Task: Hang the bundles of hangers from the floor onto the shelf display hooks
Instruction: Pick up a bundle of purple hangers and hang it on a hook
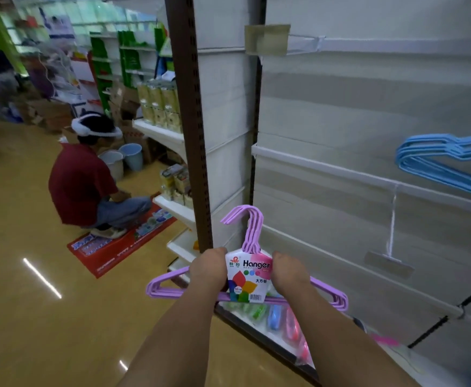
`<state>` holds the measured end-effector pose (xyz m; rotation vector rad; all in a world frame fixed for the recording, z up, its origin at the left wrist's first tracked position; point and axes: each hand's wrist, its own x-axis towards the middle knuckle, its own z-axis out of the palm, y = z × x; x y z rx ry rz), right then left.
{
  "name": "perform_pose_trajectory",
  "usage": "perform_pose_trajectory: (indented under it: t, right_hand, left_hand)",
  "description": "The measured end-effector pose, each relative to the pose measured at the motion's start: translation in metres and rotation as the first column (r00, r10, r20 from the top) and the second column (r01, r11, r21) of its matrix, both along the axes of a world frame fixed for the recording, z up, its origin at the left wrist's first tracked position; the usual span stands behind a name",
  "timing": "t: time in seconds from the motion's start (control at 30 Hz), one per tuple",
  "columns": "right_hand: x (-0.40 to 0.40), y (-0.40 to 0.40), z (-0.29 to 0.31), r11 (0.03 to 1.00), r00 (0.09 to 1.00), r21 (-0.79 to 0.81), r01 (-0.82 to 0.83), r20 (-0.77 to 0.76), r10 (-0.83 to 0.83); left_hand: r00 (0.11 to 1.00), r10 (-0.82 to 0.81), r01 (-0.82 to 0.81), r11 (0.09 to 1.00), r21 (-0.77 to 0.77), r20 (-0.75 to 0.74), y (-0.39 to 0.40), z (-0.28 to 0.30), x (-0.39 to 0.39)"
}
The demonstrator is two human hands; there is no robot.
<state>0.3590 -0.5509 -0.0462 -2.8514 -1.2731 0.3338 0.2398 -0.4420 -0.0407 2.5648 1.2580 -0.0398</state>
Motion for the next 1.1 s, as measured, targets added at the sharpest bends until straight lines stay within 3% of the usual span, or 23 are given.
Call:
perform_pose_trajectory:
  t: [0.2, 0.53, 0.6, 0.67, 0.73, 0.8, 0.9, 0.97, 1.03, 1.1]
  right_hand:
    - [0.033, 0.030, 0.018, 0.997, 0.996, 0.022, 0.069, 0.049, -0.070]
    - [0.070, 0.051, 0.060, 0.920, 0.942, 0.246, 0.305, 0.065, -0.330]
    - [0.077, 0.058, 0.075, 0.888, 0.925, 0.263, 0.377, -0.066, -0.373]
    - [0.081, 0.064, 0.093, 0.861, 0.888, 0.278, 0.425, -0.311, -0.338]
    - [0.083, 0.069, 0.107, 0.798, 0.778, 0.327, 0.506, -0.571, -0.260]
    - [0.079, 0.080, 0.117, 0.678, 0.698, 0.428, 0.597, -0.694, -0.176]
    - [0.078, 0.096, 0.125, 0.521, 0.761, 0.574, 0.631, -0.589, -0.273]
    - [0.080, 0.104, 0.134, 0.491, 0.779, 0.606, 0.626, -0.463, -0.422]
    - [0.083, 0.107, 0.144, 0.491, 0.778, 0.627, 0.605, -0.334, -0.532]
    - [0.083, 0.110, 0.156, 0.500, 0.775, 0.638, 0.585, -0.258, -0.577]
  left_hand:
    - [0.993, -0.116, 0.114, 0.992, 0.049, 0.036, 0.038, 0.014, 0.040]
    - [0.933, -0.334, 0.316, 0.939, 0.138, 0.133, 0.083, 0.055, 0.101]
    - [0.913, -0.385, 0.359, 0.915, 0.184, 0.134, 0.094, 0.067, 0.109]
    - [0.889, -0.438, 0.401, 0.886, 0.232, 0.133, 0.105, 0.075, 0.119]
    - [0.874, -0.466, 0.423, 0.870, 0.253, 0.139, 0.112, 0.084, 0.127]
    - [0.856, -0.489, 0.444, 0.862, 0.246, 0.168, 0.117, 0.093, 0.135]
    - [0.811, -0.509, 0.459, 0.859, 0.225, 0.289, 0.115, 0.105, 0.147]
    - [0.770, -0.504, 0.472, 0.863, 0.182, 0.392, 0.115, 0.111, 0.154]
    - [0.704, -0.450, 0.528, 0.849, 0.018, 0.550, 0.117, 0.117, 0.164]
    - [0.635, -0.237, 0.568, 0.789, -0.236, 0.735, 0.118, 0.133, 0.175]
